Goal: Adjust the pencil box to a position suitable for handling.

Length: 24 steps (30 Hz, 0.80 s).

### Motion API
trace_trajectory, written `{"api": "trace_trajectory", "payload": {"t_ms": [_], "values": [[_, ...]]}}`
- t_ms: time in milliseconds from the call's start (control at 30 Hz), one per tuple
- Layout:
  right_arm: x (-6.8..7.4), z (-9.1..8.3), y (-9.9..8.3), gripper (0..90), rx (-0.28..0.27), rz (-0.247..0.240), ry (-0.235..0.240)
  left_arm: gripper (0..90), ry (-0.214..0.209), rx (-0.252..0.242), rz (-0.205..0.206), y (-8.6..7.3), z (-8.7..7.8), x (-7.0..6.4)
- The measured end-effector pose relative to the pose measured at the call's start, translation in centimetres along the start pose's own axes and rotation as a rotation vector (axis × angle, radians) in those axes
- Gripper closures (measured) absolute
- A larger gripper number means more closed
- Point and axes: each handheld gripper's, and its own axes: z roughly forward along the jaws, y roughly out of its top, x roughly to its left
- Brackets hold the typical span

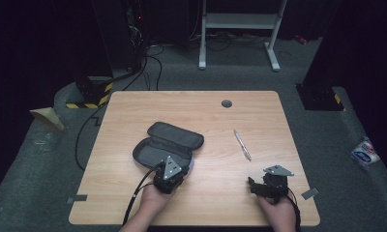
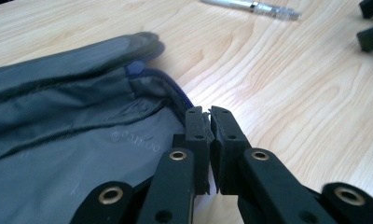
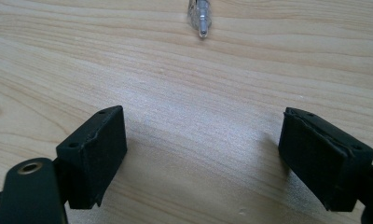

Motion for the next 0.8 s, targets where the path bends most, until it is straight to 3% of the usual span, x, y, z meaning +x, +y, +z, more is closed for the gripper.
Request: {"api": "trace_trajectory", "payload": {"t_ms": [133, 167, 233, 467, 600, 700, 800], "values": [[0.0, 0.0, 0.0, 15.0, -0.001, 0.000, 0.000, 83.1, -0.003, -0.007, -0.003, 0.5, 0.5, -0.4], [0.0, 0.0, 0.0, 15.7, -0.003, -0.002, 0.002, 76.0, -0.003, -0.009, -0.002, 0.5, 0.5, -0.3], [0.0, 0.0, 0.0, 15.7, -0.001, -0.001, 0.005, 71.5, -0.006, -0.015, -0.008, 0.5, 0.2, 0.1], [0.0, 0.0, 0.0, 15.8, -0.005, -0.006, 0.005, 61.4, -0.011, -0.049, -0.071, -0.1, -3.5, 3.0], [0.0, 0.0, 0.0, 15.8, -0.005, -0.006, 0.005, 60.2, 0.041, -0.068, -0.124, -1.5, -5.6, 5.1], [0.0, 0.0, 0.0, 15.8, -0.005, -0.006, 0.005, 60.2, 0.136, -0.038, -0.103, -2.5, -6.4, 6.7], [0.0, 0.0, 0.0, 15.8, -0.005, -0.006, 0.005, 60.1, 0.169, -0.043, -0.154, -3.3, -7.6, 8.7]]}}
